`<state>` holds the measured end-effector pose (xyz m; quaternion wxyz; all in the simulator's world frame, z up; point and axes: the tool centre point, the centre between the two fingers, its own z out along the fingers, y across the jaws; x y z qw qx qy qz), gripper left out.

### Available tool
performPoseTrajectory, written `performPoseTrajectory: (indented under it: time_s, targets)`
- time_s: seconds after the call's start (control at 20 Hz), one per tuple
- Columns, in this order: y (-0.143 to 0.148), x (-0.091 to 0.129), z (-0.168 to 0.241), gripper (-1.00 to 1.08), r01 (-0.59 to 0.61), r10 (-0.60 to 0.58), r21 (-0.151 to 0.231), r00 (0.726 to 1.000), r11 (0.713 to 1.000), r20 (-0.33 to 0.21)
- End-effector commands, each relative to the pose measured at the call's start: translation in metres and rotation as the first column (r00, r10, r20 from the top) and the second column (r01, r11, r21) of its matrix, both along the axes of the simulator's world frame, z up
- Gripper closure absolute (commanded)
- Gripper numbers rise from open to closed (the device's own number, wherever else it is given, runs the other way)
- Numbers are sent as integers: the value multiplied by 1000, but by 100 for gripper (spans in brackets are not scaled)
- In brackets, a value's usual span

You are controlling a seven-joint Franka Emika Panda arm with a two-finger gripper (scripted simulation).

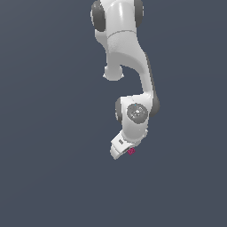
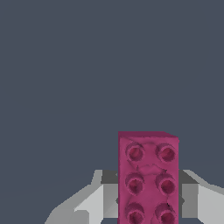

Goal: Pick up the object and move it to a goal position.

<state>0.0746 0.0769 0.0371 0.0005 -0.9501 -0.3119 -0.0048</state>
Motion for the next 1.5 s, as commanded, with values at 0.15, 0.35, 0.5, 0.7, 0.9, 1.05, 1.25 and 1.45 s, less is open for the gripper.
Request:
performPoseTrajectory:
  time_s: [0.15, 0.35, 0.5, 0.7, 0.9, 1.05, 1.25, 1.45]
  targets:
    - [-10, 3, 37, 108, -70, 70, 5, 997, 998, 17]
    - [-20, 6, 73, 108, -140, 140, 8, 990, 990, 32]
    - [-29, 8, 103, 108, -199, 198, 11, 979, 980, 45]
    - [-40, 12, 143, 108, -274, 273, 14, 960, 962, 63]
    - [-50, 16, 183, 108, -347, 345, 16, 935, 938, 80]
    - [-58, 19, 212, 108, -401, 397, 17, 913, 916, 93]
    - [-69, 24, 252, 108, -470, 466, 17, 878, 882, 111]
    - [-79, 29, 291, 108, -536, 530, 16, 838, 844, 129]
